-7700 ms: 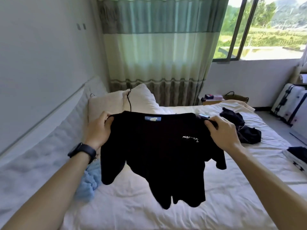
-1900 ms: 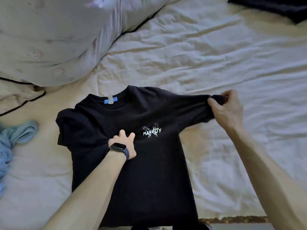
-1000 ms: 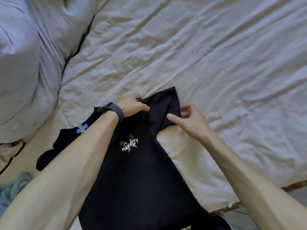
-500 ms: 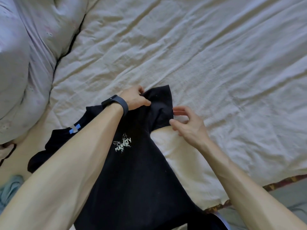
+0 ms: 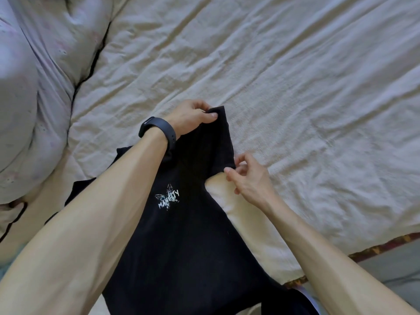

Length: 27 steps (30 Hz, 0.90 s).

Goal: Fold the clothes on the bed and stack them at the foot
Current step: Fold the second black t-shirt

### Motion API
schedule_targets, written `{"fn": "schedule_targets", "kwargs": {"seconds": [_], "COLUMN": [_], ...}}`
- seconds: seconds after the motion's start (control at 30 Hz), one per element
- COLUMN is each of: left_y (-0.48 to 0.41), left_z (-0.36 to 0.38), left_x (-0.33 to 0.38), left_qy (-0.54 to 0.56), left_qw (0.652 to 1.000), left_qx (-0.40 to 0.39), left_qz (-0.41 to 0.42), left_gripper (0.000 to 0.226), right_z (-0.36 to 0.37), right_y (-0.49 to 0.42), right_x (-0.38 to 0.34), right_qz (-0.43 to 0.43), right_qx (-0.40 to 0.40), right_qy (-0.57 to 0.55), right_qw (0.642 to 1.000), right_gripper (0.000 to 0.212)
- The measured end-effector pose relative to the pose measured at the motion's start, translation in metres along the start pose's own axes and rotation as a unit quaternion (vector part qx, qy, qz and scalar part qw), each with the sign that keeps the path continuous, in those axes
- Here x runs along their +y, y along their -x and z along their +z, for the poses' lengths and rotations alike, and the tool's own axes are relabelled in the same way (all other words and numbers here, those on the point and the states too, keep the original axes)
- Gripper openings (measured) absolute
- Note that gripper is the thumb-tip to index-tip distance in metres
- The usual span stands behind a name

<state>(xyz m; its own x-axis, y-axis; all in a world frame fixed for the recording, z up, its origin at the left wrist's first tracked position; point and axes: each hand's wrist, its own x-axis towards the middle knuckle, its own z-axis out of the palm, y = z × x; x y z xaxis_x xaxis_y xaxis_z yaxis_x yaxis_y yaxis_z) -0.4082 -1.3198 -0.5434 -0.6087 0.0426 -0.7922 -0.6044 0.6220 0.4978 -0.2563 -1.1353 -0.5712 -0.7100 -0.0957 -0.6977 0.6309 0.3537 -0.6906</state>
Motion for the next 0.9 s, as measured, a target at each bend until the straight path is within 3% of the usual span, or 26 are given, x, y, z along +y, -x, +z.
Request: {"fn": "schedule_targets", "kwargs": {"seconds": [0.1,0.23,0.33,0.43,0.53,0.67,0.77,0.9], "left_y": [-0.001,-0.003,-0.001,0.003,0.008,0.01,0.005,-0.002], "left_z": [-0.008,-0.012,-0.013,-0.012,-0.012,-0.016,-0.019,-0.012], "left_x": [0.001,0.011,0.024,0.039,0.051,0.06,0.06,0.058], "left_qy": [0.029,-0.043,-0.148,-0.299,-0.438,-0.508,-0.535,-0.604], "left_qw": [0.999,0.998,0.984,0.947,0.888,0.843,0.819,0.756], "left_qx": [-0.017,-0.047,-0.091,-0.1,-0.089,-0.072,-0.037,-0.038], "left_qz": [-0.008,-0.002,0.037,0.068,0.107,0.162,0.204,0.248], "left_gripper": [0.014,0.038,0.046,0.028,0.016,0.011,0.012,0.021], "right_z": [-0.008,-0.005,-0.001,0.005,0.012,0.007,-0.004,-0.009], "right_y": [0.002,0.001,-0.001,-0.008,-0.017,-0.017,-0.013,-0.009], "right_x": [0.005,0.008,0.004,-0.003,-0.012,-0.013,-0.005,0.001], "right_qz": [-0.017,-0.071,-0.087,-0.057,-0.048,-0.033,-0.012,0.004], "right_qx": [0.069,0.056,0.011,-0.043,-0.068,-0.01,0.051,0.079], "right_qy": [-0.003,0.048,0.037,0.029,0.101,0.22,0.194,0.146], "right_qw": [0.997,0.995,0.995,0.997,0.991,0.975,0.98,0.986], "right_gripper": [0.005,0.003,0.019,0.036,0.033,0.04,0.045,0.047]}}
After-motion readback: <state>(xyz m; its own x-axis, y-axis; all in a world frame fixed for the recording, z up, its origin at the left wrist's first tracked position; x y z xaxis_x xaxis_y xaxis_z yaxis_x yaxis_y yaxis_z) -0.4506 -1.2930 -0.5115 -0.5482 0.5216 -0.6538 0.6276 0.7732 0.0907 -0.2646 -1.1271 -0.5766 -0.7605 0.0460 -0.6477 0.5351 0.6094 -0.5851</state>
